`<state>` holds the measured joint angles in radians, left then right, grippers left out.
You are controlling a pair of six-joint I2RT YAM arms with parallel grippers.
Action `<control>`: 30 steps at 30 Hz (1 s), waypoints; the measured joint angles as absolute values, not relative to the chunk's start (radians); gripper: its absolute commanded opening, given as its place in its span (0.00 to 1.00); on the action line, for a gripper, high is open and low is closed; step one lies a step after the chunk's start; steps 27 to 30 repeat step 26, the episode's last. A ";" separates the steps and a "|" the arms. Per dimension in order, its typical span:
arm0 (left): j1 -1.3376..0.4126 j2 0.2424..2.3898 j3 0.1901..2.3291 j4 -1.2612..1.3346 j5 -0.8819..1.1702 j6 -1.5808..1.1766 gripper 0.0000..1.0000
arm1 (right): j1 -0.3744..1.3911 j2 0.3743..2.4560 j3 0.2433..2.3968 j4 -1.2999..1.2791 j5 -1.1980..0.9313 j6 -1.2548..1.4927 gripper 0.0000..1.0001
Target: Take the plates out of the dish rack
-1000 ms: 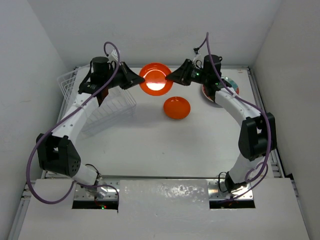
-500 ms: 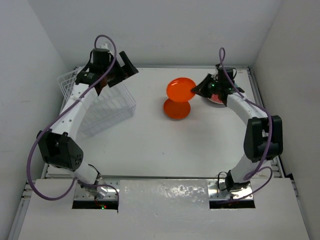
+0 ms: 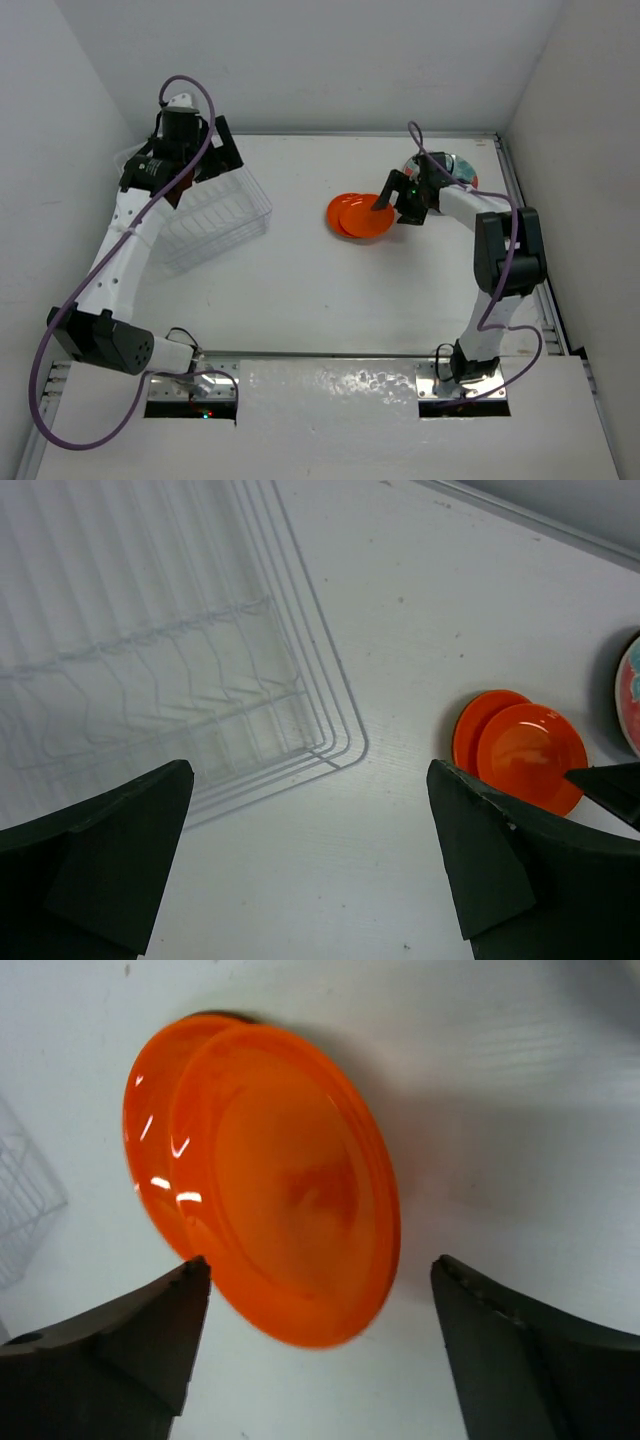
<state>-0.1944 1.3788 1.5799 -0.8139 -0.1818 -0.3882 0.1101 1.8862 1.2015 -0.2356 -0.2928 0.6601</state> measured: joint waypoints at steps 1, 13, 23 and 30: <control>-0.192 1.375 1.574 -0.814 -0.188 -0.383 1.00 | 0.117 1.886 1.203 -0.247 -0.297 0.644 0.99; -0.115 1.317 1.460 -0.863 -0.346 -0.340 1.00 | 0.127 1.636 1.361 -0.667 -0.084 0.401 0.99; -0.099 1.026 1.238 -0.834 -0.466 -0.323 1.00 | 0.190 1.033 1.315 -0.830 0.243 0.262 0.99; -0.099 0.954 1.176 -0.830 -0.498 -0.327 1.00 | 0.202 0.883 1.268 -0.878 0.308 0.235 0.99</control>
